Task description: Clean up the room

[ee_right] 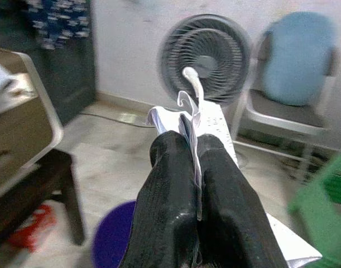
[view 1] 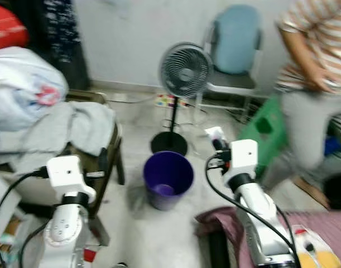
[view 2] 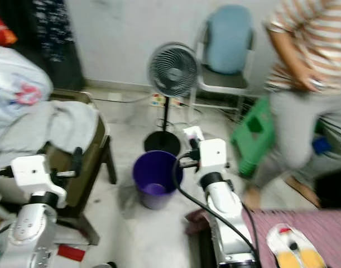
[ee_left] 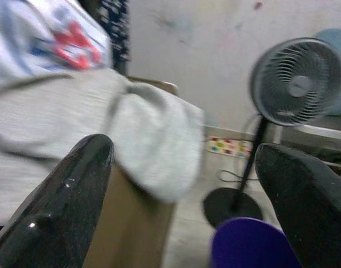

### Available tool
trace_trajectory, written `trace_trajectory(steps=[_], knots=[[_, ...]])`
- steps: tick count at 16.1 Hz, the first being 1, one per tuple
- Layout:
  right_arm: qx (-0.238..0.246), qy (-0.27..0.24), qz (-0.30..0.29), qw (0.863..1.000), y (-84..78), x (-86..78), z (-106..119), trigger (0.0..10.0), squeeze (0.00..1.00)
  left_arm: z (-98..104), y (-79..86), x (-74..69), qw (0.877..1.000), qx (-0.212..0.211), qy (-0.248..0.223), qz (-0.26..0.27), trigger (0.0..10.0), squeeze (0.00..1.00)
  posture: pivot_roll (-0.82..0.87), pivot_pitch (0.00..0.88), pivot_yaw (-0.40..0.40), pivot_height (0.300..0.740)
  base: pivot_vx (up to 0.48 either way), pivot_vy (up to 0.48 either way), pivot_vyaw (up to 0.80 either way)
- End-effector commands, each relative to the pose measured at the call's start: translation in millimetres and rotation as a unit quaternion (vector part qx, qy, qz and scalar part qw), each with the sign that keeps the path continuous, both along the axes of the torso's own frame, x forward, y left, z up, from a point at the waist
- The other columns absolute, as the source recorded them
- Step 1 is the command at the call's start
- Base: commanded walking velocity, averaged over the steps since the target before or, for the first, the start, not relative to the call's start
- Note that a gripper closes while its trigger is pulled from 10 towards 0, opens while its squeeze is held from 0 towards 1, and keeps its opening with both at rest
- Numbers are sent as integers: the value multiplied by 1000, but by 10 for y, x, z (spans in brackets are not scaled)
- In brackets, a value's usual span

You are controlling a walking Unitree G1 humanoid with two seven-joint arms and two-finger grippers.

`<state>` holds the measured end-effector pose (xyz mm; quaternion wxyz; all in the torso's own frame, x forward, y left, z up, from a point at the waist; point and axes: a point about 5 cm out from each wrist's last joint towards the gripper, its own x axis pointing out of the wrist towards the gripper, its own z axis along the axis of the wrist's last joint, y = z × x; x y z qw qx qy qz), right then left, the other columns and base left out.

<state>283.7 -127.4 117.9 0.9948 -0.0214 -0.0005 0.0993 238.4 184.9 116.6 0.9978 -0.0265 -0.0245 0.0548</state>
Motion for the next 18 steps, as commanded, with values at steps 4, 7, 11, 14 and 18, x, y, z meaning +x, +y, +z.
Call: trace_trajectory(steps=[4, 7, 11, 14, 18], knots=[[2, -4, -1, 1000, -23, -7, 48, 10000, 0, -1, -78, -6, 1000, -7, -1, -18, 10000, 0, -9, 50, -100, 740, 0, 64, 497], [1, -4, 0, 1000, -15, 11, 49, 10000, 0, 4, -99, 20, 1000, -7, -3, -25, 10000, 0, -11, 46, -100, 740, 0, 256, 0], [3, -4, 3, 1000, 1, 22, 56, 10000, 0, 15, -111, 35, 1000, -5, -7, -30, 10000, 0, -10, 41, -99, 740, 130, 263, 0], [11, -4, 4, 1000, 16, 36, 68, 10000, 0, 20, -114, 40, 999, -5, -9, -32, 10000, 0, -9, 41, -101, 740, 286, 286, 0], [16, -4, 7, 1000, 45, 45, 69, 10000, 0, 18, -133, 33, 999, -11, -8, -31, 10000, 0, -7, 47, -101, 740, 288, 298, 0]])
